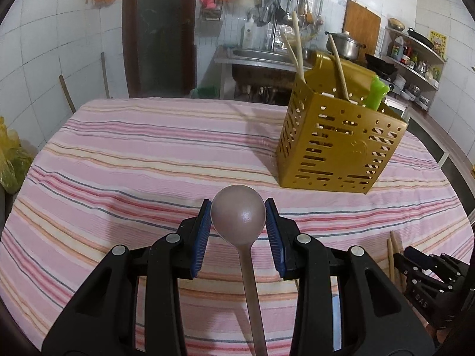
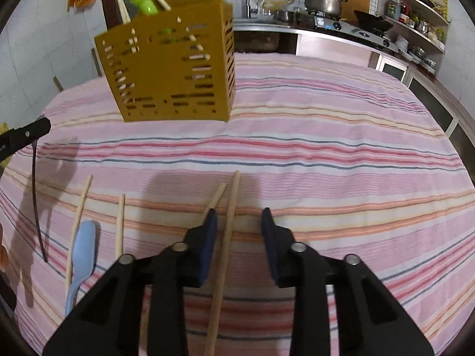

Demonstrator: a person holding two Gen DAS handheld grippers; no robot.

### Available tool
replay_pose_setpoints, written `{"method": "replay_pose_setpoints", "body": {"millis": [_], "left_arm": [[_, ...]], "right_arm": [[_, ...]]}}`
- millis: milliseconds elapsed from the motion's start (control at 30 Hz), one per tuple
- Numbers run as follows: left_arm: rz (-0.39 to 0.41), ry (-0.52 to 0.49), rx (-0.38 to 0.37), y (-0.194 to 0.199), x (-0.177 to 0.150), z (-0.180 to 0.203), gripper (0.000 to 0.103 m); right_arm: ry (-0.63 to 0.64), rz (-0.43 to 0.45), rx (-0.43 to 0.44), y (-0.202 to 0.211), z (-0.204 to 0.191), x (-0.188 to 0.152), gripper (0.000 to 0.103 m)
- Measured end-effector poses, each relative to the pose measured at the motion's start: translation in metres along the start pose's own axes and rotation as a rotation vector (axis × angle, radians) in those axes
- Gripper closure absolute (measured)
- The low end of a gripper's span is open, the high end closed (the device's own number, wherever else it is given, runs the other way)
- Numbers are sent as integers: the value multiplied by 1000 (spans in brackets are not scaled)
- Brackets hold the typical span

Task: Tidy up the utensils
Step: 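Lift the ladle and chopstick and carry them toward the yellow caddy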

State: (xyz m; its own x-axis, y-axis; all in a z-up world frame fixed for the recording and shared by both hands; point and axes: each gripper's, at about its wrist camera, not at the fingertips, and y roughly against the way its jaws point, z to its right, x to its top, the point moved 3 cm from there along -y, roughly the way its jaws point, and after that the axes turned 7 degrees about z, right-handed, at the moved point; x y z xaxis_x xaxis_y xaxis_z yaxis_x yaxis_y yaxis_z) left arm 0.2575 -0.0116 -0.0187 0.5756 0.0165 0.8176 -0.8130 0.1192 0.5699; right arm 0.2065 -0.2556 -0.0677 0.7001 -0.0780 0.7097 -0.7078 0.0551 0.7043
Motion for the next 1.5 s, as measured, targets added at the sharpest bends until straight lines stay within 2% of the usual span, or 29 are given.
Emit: {"method": "replay_pose_setpoints", "body": {"millis": [133, 200, 333, 433, 633, 833, 900, 1500], "left_arm": [[-3, -8, -2, -1, -1, 3, 68], [3, -16, 2, 0, -1, 5, 68], [23, -42, 8, 7, 0, 10, 68], [49, -58, 10, 16, 2, 12, 68], [106, -58, 2, 39, 6, 13, 68], [154, -73, 10, 59, 3, 14, 68], [163, -72, 11, 65, 2, 14, 68], [228, -45, 19, 95, -5, 8, 68]], "right_arm": [[-4, -20, -6, -9, -3, 9, 86], [-3, -27, -15, -10, -5, 12, 95], [-22, -13, -4, -6, -5, 16, 97], [-62, 37, 18, 8, 1, 20, 97], [-125, 222, 80, 56, 11, 34, 97], [-134, 426, 84, 107, 14, 47, 97], [-125, 466, 73, 117, 13, 49, 97], [-86, 623, 37, 154, 10, 42, 97]]}}
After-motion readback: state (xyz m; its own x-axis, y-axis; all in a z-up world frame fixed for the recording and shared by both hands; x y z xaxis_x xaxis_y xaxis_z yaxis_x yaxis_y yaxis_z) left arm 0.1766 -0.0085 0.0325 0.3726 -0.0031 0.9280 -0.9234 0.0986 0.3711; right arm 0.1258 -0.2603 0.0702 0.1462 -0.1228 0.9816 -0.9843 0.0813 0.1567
